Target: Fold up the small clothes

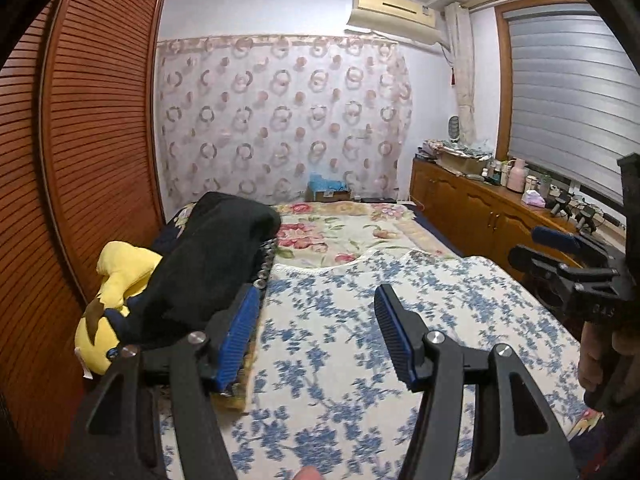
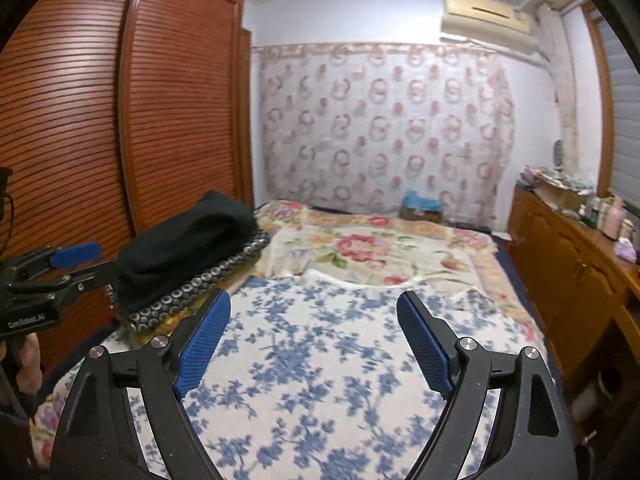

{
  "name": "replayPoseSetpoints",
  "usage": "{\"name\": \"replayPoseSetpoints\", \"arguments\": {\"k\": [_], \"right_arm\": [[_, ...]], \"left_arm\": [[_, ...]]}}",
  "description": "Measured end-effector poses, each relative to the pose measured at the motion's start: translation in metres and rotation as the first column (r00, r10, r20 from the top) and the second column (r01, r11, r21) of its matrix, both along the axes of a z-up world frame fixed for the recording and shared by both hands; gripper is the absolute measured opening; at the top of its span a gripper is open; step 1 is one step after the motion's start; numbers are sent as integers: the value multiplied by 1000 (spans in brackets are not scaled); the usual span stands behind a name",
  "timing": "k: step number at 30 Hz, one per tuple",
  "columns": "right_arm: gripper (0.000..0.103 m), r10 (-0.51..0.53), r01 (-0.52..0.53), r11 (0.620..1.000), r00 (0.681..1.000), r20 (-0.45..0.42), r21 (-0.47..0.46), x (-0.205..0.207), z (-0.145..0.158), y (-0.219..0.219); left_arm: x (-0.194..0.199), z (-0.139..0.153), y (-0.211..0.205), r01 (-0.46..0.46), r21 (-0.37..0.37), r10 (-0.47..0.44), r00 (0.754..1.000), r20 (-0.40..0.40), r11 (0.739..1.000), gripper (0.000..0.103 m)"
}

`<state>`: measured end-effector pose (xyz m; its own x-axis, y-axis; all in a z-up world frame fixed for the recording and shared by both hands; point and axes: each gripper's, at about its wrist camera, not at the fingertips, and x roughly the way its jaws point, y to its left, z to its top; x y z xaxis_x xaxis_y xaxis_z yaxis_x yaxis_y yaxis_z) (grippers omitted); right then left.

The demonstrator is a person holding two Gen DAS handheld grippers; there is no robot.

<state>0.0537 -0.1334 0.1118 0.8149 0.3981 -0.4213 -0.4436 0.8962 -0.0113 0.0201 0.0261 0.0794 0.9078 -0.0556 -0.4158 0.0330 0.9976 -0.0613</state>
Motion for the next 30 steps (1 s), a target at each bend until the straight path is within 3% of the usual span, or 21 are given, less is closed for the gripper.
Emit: {"name": "replayPoseSetpoints", "arguments": {"k": [13, 30], "right_arm": [[87, -113, 112, 993, 993, 29, 36, -28, 6, -45], [87, -151, 150, 987, 988, 18, 60, -30, -1, -57]], "left_arm": [[-5, 10, -35, -11, 19, 11, 1000, 13, 1000, 60], [-7, 8, -40, 0, 26, -1, 1000, 15, 1000, 60]]}}
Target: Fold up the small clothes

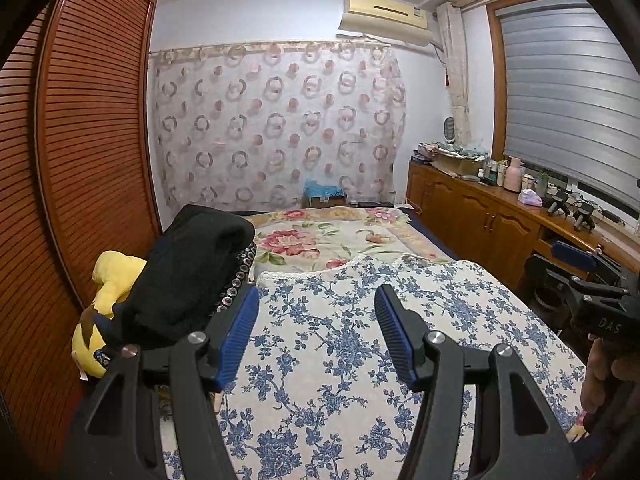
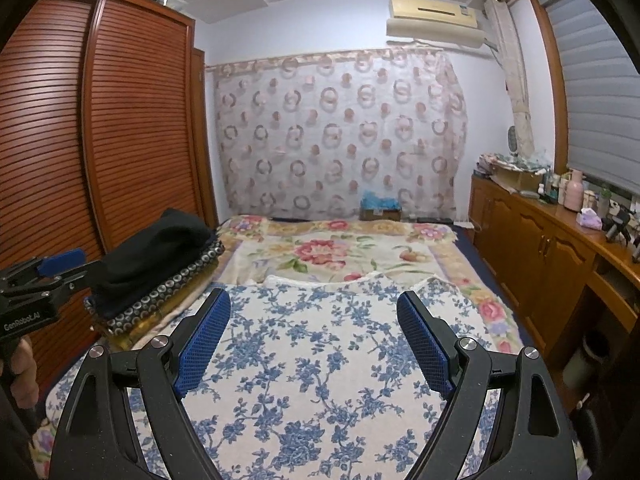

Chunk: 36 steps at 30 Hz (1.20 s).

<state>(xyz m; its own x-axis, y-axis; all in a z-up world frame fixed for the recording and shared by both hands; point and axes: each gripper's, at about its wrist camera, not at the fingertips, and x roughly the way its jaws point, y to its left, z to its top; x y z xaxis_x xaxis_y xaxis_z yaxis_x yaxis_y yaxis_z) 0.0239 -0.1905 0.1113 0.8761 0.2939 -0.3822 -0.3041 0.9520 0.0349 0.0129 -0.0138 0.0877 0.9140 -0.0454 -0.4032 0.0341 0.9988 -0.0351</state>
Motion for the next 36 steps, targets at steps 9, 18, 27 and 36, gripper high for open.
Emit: {"name": "replayPoseSetpoints", "arguments": {"k": [9, 18, 27, 36], "right_arm": [[87, -1, 1, 1000, 1000, 0, -2, 0, 0, 1], [87, -1, 1, 1000, 1000, 0, -2, 0, 0, 0], [87, -1, 1, 1000, 1000, 0, -1, 0, 1, -1], [87, 0, 0, 1000, 1000, 0, -1, 0, 1, -1]], "left_arm": [[-1, 0, 0, -4, -2, 4, 1000, 4, 1000, 60], [-2, 0, 2, -7, -4, 7, 1000, 5, 1000, 60], [-2, 0, 3, -8, -4, 8, 1000, 7, 1000, 60], [-2, 0, 4, -9, -4, 9, 1000, 8, 1000, 60]]}}
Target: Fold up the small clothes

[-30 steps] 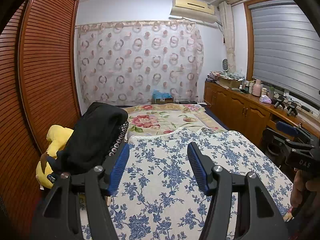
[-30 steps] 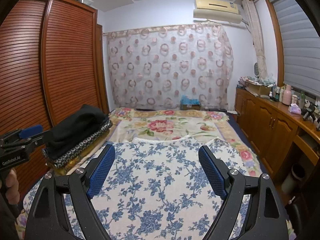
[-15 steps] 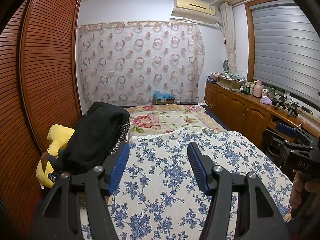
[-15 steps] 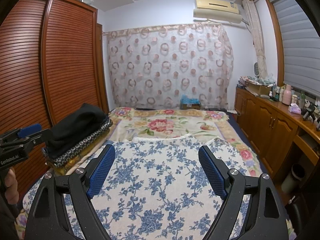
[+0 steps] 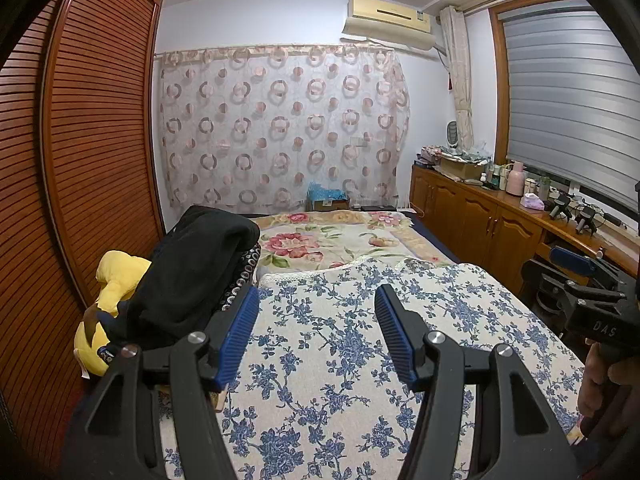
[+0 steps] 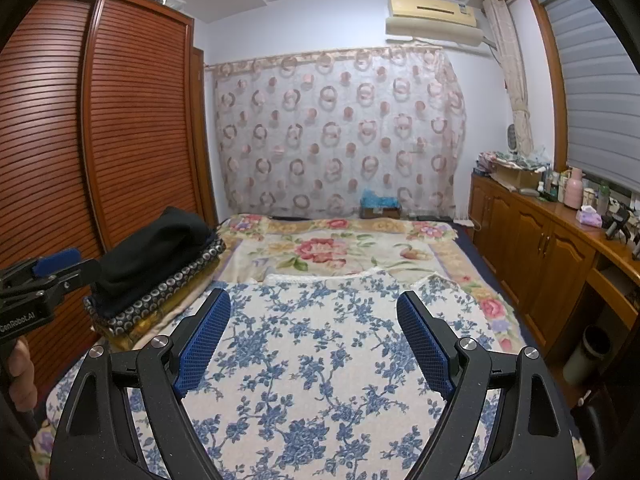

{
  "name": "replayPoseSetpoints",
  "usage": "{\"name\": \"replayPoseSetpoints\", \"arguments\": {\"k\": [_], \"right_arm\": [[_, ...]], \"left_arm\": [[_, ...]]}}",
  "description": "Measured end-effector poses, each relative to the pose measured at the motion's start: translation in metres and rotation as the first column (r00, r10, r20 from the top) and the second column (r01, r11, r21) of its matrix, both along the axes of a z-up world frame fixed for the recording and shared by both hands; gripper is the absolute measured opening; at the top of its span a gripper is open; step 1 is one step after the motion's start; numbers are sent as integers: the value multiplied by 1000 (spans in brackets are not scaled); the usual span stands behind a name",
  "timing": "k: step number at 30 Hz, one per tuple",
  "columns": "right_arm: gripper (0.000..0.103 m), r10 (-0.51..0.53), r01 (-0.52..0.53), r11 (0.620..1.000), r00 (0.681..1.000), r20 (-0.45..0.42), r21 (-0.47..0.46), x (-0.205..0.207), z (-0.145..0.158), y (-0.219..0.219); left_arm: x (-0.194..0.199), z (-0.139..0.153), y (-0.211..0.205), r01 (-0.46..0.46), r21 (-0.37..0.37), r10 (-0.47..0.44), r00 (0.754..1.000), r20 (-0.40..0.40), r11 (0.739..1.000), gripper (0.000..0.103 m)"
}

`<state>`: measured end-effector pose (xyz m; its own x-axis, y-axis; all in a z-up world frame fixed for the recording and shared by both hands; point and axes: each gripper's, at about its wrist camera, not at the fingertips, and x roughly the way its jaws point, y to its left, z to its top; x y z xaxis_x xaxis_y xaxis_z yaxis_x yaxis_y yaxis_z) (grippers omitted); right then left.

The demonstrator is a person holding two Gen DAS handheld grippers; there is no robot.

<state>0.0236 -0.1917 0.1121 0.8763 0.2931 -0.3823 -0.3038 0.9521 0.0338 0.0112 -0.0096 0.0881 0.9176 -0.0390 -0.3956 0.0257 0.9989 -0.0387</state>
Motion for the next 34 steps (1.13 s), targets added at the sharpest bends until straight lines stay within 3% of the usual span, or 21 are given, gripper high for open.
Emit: {"name": "replayPoseSetpoints", "arguments": {"k": [34], "right_arm": [[87, 0, 0, 1000, 1000, -1, 1, 0, 1, -1]], "left_arm": [[-1, -3, 1, 1, -1, -1, 1000, 3, 1000, 60]]}}
